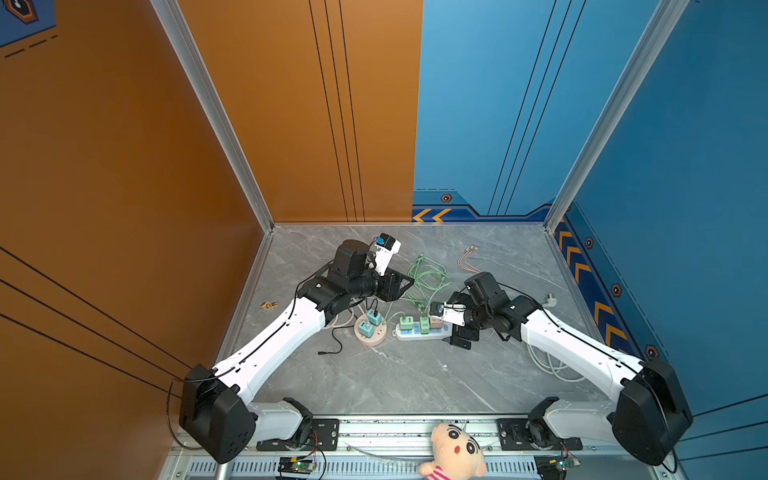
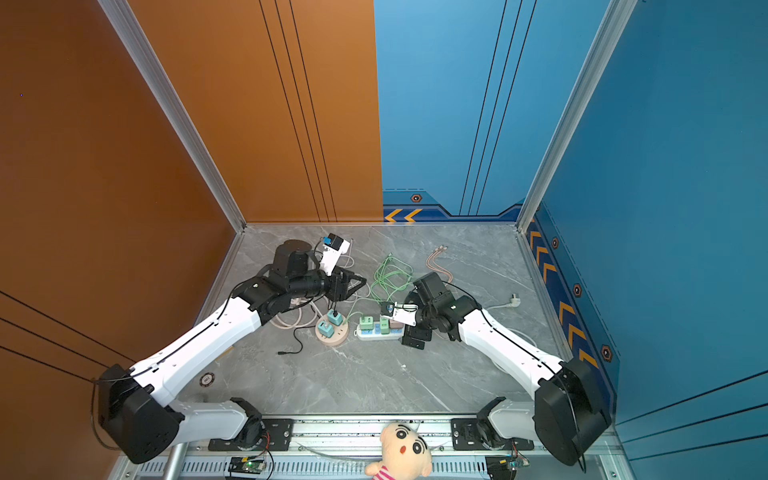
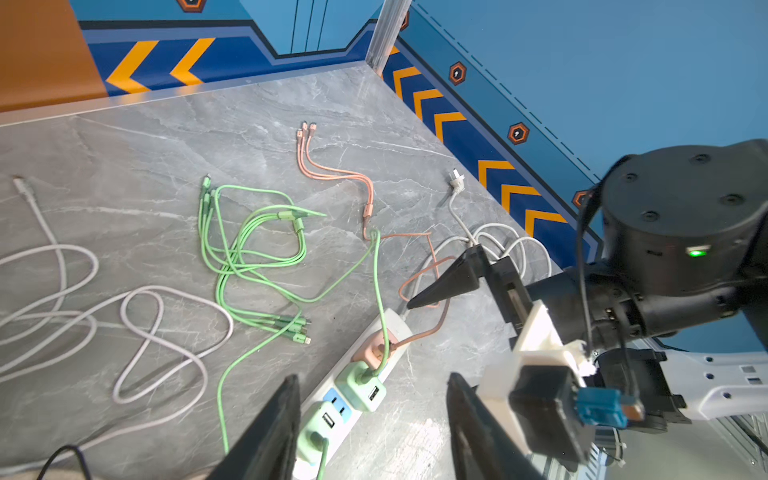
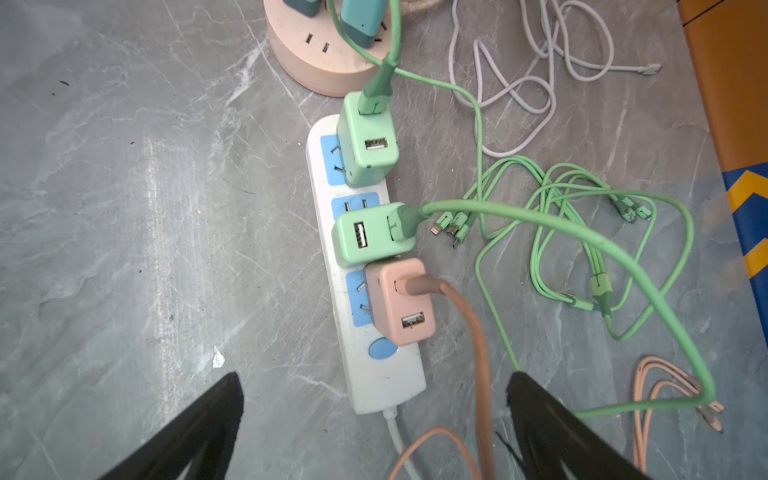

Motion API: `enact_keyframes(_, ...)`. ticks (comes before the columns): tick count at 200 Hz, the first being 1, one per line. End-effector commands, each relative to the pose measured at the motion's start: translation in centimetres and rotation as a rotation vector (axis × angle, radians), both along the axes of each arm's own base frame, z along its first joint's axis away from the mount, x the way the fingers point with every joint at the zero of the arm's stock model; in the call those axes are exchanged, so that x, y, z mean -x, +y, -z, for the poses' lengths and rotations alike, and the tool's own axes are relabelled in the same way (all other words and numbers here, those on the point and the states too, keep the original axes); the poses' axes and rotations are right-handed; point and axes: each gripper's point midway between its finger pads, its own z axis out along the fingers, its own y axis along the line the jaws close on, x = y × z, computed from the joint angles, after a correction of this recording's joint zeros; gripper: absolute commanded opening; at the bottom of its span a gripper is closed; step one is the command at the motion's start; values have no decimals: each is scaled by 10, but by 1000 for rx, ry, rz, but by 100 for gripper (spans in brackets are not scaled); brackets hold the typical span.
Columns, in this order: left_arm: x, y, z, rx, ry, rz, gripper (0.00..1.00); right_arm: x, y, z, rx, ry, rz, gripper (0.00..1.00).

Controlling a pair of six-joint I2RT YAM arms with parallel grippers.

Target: Insert the plug

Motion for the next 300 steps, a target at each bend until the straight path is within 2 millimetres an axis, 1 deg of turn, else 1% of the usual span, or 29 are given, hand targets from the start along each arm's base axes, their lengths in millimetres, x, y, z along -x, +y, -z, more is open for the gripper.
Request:
enact_keyframes(1, -5, 21, -1, -35, -9, -97, 59, 9, -19, 8, 47, 31, 76, 100)
enact_keyframes(13, -7, 26, -2, -29, -3, -119, 60, 5, -27, 3, 55, 3, 108, 100)
enact_keyframes(31, -9, 34, -1, -29, 4, -151, 61, -2, -37, -10, 38, -42, 158, 100)
enact_keyframes(39, -9, 39, 0, -33, 6, -168, 62, -6, -41, -20, 7, -61, 188, 100)
enact_keyframes(54, -11, 48, 4, -44, 11, -205, 65, -7, -46, -38, -77, -65, 220, 100)
enact_keyframes(77, -15, 71, 8, -82, 17, -292, 65, -8, -51, -73, -221, -107, 264, 100)
enact_keyframes(94, -19, 96, 10, -140, -7, -388, 65, -16, -59, -99, -322, -177, 325, 100)
enact_keyframes(112, -25, 137, 11, -228, -67, -565, 66, -27, -73, -123, -433, -237, 404, 100)
enact_keyframes(117, -27, 147, 7, -245, -87, -607, 68, -30, -77, -129, -465, -247, 420, 100)
enact_keyframes(119, -25, 152, 16, -266, -77, -620, 68, -31, -78, -131, -478, -251, 427, 100)
enact_keyframes(121, -25, 156, 18, -276, -77, -633, 69, -33, -81, -134, -493, -256, 438, 100)
enact_keyframes(132, -25, 177, 22, -321, -94, -707, 74, -45, -94, -147, -571, -281, 509, 100)
enact_keyframes(144, -25, 198, 28, -376, -113, -777, 80, -60, -112, -156, -648, -311, 594, 100)
enact_keyframes(152, -25, 211, 33, -405, -117, -828, 84, -71, -125, -157, -691, -329, 657, 100)
enact_keyframes(158, -25, 221, 37, -415, -117, -864, 85, -79, -135, -155, -717, -339, 706, 100)
enact_keyframes(160, -25, 224, 39, -417, -115, -877, 89, -81, -139, -155, -727, -343, 723, 100)
enact_keyframes(165, -25, 232, 42, -420, -114, -908, 92, -88, -148, -153, -751, -351, 768, 100)
enact_keyframes(176, -24, 249, 49, -428, -120, -974, 95, -100, -167, -143, -804, -351, 866, 100)
enact_keyframes(195, -20, 277, 59, -425, -141, -1088, 99, -115, -192, -118, -883, -313, 985, 100)
enact_keyframes(197, -19, 279, 62, -426, -136, -1092, 99, -116, -193, -116, -890, -309, 989, 100)
enact_keyframes(203, -21, 284, 59, -392, -163, -1116, 100, -118, -196, -109, -907, -287, 1002, 100)
enact_keyframes(215, -18, 293, 64, -373, -176, -1146, 98, -122, -200, -95, -917, -256, 1020, 100)
enact_keyframes(241, -12, 313, 72, -384, -191, -1220, 98, -128, -213, -69, -893, -250, 1088, 100)
enact_keyframes(266, -12, 323, 82, -411, -183, -1247, 98, -131, -228, -55, -900, -283, 1152, 100)
enact_keyframes(283, -10, 333, 90, -449, -156, -1288, 98, -132, -238, -46, -910, -274, 1194, 100)
enact_keyframes(300, -10, 339, 100, -493, -132, -1302, 98, -132, -243, -39, -925, -259, 1215, 100)
